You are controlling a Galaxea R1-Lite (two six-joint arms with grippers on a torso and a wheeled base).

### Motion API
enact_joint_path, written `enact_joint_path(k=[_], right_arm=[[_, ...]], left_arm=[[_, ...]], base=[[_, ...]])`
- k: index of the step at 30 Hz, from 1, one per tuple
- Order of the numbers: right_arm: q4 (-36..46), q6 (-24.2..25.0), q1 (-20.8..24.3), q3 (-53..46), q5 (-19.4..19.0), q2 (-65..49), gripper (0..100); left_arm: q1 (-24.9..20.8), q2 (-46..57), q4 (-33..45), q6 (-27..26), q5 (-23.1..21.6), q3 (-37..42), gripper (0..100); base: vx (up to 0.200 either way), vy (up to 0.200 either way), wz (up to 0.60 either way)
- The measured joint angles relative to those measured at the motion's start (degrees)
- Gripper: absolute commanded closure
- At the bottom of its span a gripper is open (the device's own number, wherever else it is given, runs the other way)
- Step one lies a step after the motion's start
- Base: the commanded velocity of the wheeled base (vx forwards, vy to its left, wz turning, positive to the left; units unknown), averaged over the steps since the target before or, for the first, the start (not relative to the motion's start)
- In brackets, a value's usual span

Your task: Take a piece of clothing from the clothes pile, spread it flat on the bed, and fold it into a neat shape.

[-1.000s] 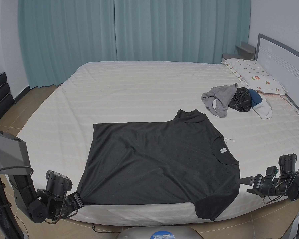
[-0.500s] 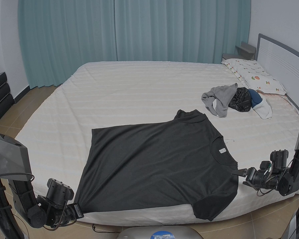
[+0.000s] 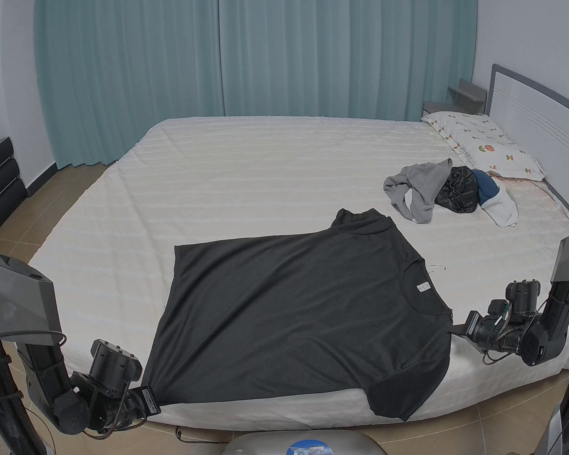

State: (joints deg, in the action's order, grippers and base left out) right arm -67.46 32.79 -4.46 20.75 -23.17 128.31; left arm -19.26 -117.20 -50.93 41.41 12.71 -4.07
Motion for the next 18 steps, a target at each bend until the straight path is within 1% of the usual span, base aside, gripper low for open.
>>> enact_joint_path(k=[18], right_arm=[[1.01,-0.06,-2.45,4.24,0.38,-0.99,100]], left_arm=[[-0.91,-0.38,-0.11,0.40,-0.07,0.11,100]], base=[[0.000,0.000,0.00]])
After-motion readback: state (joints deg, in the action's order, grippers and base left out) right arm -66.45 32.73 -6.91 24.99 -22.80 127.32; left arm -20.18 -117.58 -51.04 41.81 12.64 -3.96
